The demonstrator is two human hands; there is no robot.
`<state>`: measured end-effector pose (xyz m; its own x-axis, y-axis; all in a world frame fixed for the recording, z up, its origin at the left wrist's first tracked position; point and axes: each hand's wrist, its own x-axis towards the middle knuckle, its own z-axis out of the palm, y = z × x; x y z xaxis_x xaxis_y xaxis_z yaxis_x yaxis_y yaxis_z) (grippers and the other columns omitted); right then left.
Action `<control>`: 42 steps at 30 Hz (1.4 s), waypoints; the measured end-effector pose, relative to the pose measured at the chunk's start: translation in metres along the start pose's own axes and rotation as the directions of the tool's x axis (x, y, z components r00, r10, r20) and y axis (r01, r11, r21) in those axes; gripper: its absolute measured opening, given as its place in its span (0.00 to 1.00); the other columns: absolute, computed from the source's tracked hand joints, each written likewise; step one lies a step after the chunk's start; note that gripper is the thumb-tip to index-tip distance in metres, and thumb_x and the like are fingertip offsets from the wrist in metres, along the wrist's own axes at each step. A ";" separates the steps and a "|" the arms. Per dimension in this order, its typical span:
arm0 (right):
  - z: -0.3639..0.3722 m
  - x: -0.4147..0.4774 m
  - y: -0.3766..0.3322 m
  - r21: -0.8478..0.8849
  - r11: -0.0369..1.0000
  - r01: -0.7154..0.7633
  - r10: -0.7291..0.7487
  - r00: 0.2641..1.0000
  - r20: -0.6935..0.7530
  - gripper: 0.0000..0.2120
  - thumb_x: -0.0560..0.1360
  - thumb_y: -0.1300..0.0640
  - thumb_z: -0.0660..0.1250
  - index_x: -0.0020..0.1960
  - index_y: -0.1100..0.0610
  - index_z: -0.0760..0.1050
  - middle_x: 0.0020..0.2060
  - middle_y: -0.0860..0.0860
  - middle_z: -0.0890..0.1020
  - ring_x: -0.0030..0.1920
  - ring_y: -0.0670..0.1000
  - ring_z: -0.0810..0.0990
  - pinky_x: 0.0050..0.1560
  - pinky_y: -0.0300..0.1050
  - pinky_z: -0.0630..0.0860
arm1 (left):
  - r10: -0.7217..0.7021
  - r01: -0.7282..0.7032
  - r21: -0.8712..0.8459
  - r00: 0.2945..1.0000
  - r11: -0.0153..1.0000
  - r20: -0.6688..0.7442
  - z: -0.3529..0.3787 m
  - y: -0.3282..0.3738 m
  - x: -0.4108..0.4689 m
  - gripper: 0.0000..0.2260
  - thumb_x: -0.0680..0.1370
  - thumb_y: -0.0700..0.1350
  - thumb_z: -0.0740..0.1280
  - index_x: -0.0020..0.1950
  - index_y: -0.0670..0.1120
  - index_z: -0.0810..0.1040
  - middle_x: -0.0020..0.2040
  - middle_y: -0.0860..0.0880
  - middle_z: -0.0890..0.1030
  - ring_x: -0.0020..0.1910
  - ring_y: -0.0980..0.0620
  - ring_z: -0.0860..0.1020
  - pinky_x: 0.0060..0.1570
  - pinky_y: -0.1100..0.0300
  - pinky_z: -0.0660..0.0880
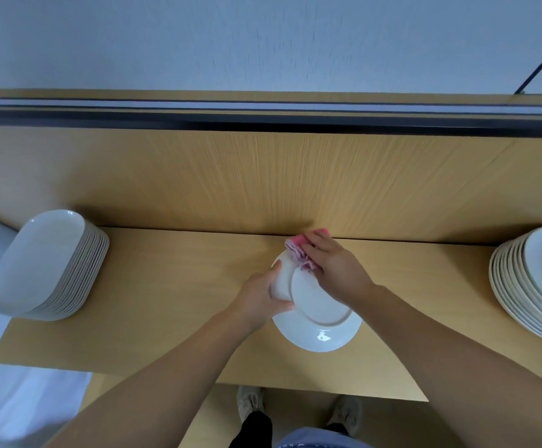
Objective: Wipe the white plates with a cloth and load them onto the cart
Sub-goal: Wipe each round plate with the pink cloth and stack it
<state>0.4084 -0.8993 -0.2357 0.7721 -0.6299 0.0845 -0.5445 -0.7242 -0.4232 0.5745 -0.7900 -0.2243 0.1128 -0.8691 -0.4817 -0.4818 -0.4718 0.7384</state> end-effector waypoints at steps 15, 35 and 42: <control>-0.001 -0.011 0.023 0.125 0.947 -0.294 0.273 0.948 0.166 0.28 0.79 0.64 0.58 0.76 0.49 0.61 0.74 0.43 0.65 0.71 0.48 0.65 0.64 0.32 0.61 | -0.052 0.051 -0.095 0.999 0.994 -0.012 0.009 -0.011 0.001 0.42 0.70 0.44 0.76 0.78 0.49 0.58 0.73 0.52 0.68 0.70 0.53 0.68 0.69 0.54 0.68; -0.002 -0.025 0.032 0.450 0.828 -0.333 0.233 0.936 0.264 0.11 0.81 0.65 0.57 0.58 0.72 0.72 0.49 0.67 0.74 0.49 0.61 0.70 0.45 0.31 0.67 | -0.044 0.064 -0.130 0.988 0.989 0.147 0.019 -0.023 0.004 0.46 0.59 0.53 0.77 0.74 0.62 0.62 0.69 0.54 0.71 0.67 0.51 0.71 0.65 0.49 0.72; 0.012 -0.073 0.020 0.563 0.624 -0.541 0.614 0.786 0.075 0.18 0.80 0.64 0.58 0.62 0.47 0.78 0.57 0.46 0.79 0.52 0.45 0.77 0.53 0.25 0.67 | -0.074 0.081 -0.054 0.991 0.995 0.110 0.022 -0.019 0.004 0.45 0.62 0.52 0.77 0.74 0.67 0.59 0.69 0.52 0.66 0.67 0.48 0.68 0.66 0.49 0.70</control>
<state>0.3450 -0.8643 -0.2615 0.2971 -0.9186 -0.2607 -0.5731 0.0468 -0.8181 0.5650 -0.7812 -0.2512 0.0519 -0.8099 -0.5842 -0.4231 -0.5478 0.7218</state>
